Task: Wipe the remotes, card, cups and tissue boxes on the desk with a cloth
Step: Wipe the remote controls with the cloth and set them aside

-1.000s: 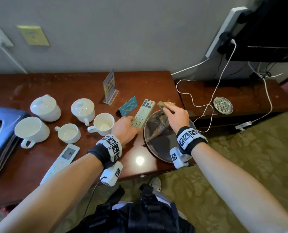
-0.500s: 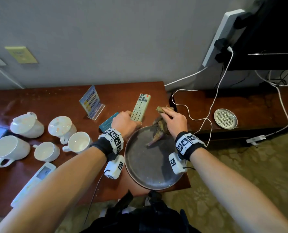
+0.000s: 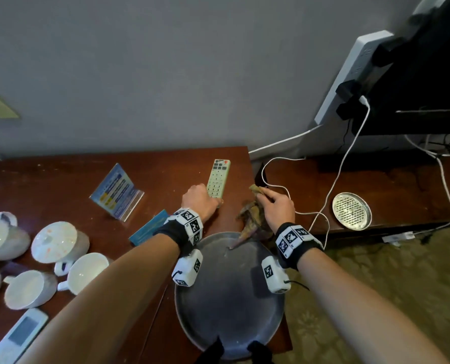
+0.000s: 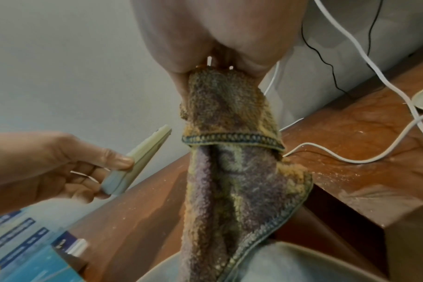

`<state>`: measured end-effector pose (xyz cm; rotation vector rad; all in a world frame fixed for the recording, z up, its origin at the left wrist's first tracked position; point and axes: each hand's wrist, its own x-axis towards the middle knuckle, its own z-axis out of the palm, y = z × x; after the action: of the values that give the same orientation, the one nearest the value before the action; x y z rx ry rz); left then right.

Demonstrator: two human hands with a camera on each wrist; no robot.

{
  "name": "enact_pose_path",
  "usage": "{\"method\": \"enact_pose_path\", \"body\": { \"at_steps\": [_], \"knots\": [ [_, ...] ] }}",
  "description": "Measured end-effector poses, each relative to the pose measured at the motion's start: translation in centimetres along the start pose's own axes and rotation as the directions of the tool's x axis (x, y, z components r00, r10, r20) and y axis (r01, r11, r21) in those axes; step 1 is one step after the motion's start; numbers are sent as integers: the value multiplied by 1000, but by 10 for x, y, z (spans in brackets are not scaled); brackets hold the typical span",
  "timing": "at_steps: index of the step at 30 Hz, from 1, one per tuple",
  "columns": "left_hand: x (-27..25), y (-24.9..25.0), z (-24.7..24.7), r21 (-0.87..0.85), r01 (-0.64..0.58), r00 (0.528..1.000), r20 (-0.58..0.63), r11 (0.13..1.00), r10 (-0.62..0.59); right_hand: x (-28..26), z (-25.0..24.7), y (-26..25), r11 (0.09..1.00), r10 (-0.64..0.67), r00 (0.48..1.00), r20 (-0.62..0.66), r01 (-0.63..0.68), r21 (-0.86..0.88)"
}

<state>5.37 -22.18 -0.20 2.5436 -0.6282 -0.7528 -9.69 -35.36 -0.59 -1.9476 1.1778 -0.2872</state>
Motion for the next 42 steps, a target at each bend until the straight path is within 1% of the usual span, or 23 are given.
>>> {"method": "enact_pose_path", "body": {
  "at_steps": [7,9,12,15,19,22,27,34,39,42],
  "knots": [
    [52,11,15,45,-5,999,52,999,3,50,15,1,997,65,990,127,-59,-52],
    [62,13,20,48,-19,997,72,999,15,59,20,2,997,70,982,173,-62,-52],
    [70,13,29,57,-73,991,117,996,66,69,23,5,993,96,965,244,-76,-90],
    [72,14,37,69,-76,983,173,995,63,77,25,10,989,119,954,275,-90,-117],
    [78,16,45,77,-106,967,238,991,85,87,29,14,989,121,954,275,-93,-113],
    [87,19,46,87,-113,964,251,990,88,92,31,16,989,119,957,265,-92,-112],
    [103,28,50,67,-113,968,234,991,94,97,36,21,989,123,964,236,-101,-105],
    [120,38,53,46,-111,975,199,993,100,93,33,23,993,97,972,213,-79,-91],
    [112,41,49,8,-84,983,163,996,82,88,26,20,998,64,979,193,-58,-36],
    [99,40,38,12,-102,988,121,995,100,84,17,14,999,46,987,154,-48,10]
  ]
}}
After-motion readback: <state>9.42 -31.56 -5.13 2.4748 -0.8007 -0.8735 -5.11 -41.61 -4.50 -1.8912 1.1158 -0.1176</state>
